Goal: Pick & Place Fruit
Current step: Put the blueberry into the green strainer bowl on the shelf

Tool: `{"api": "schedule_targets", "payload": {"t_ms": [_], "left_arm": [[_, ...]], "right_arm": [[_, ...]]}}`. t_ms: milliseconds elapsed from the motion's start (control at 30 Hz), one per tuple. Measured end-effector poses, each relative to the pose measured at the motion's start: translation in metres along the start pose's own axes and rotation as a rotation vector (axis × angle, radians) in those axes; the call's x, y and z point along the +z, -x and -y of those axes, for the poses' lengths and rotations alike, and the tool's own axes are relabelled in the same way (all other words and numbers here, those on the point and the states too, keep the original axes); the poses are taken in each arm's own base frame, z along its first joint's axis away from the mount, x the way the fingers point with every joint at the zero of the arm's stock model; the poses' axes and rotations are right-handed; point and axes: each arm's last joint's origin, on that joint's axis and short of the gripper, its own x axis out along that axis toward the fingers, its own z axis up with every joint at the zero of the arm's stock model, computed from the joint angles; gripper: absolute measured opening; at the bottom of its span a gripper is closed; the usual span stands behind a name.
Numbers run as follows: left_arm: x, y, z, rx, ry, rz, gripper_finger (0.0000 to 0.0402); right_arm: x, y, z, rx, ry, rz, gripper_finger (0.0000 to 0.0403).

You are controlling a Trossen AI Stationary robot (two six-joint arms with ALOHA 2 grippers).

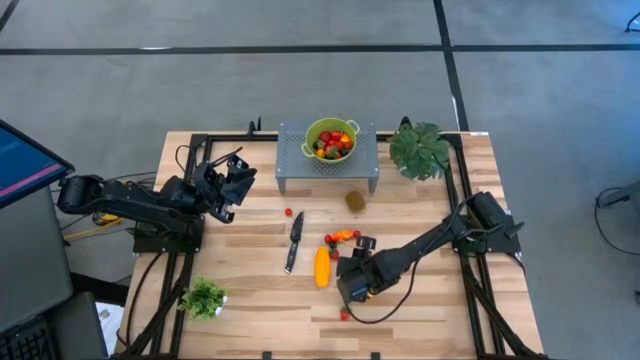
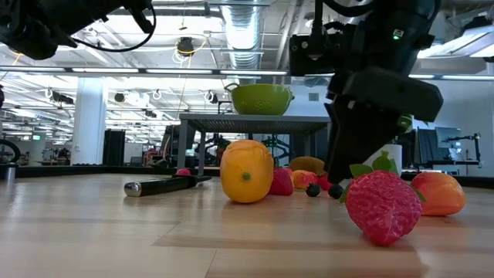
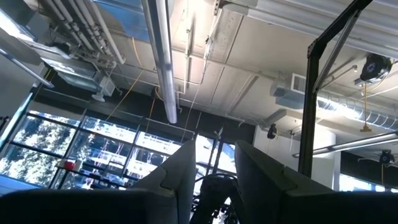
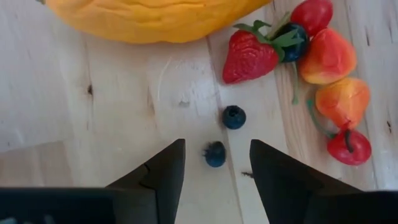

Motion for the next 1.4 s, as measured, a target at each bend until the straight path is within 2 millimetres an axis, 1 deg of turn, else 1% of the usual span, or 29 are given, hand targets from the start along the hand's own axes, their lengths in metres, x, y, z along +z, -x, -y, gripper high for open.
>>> {"api": "schedule_targets", "payload": {"t_ms": [100,167,267,400,633,767,1133,1400], "left_arm": [[0.0,0.0,0.0,0.0,0.0,0.0,0.0106],[0.0,0.0,0.0,-0.001,0.0,0.0,0.0106],[0.0,0.0,0.0,-0.003,0.0,-0.001,0.0106],[0.0,0.0,0.0,-0.003,0.0,-0.001,0.0106],[0.0,0.0,0.0,-0.002,0.0,0.0,0.0106],[0.0,0.0,0.0,-0.002,0.0,0.0,0.0106],[0.0,0.0,0.0,0.002,0.0,0.001,0.0106],[0.0,0.0,0.0,0.001,0.0,0.0,0.0106]], "right_arm": [[0.0,0.0,0.0,0.001,-0.003,0.003,0.0166],[-0.001,-0.004,0.001,0.007,-0.019,0.013,0.0162],[-0.011,-0.014,0.002,0.007,-0.026,0.008,0.0158],[-0.018,-0.021,0.006,0.013,-0.087,0.003,0.0156],[-0.018,-0.022,0.005,0.027,-0.081,0.018,0.0146],[-0.018,-0.023,0.005,0.031,-0.078,0.014,0.013],[-0.019,-0.024,0.004,0.037,-0.074,0.011,0.0066],[-0.019,-0.024,0.004,0.036,-0.059,0.011,0.0043]]}}
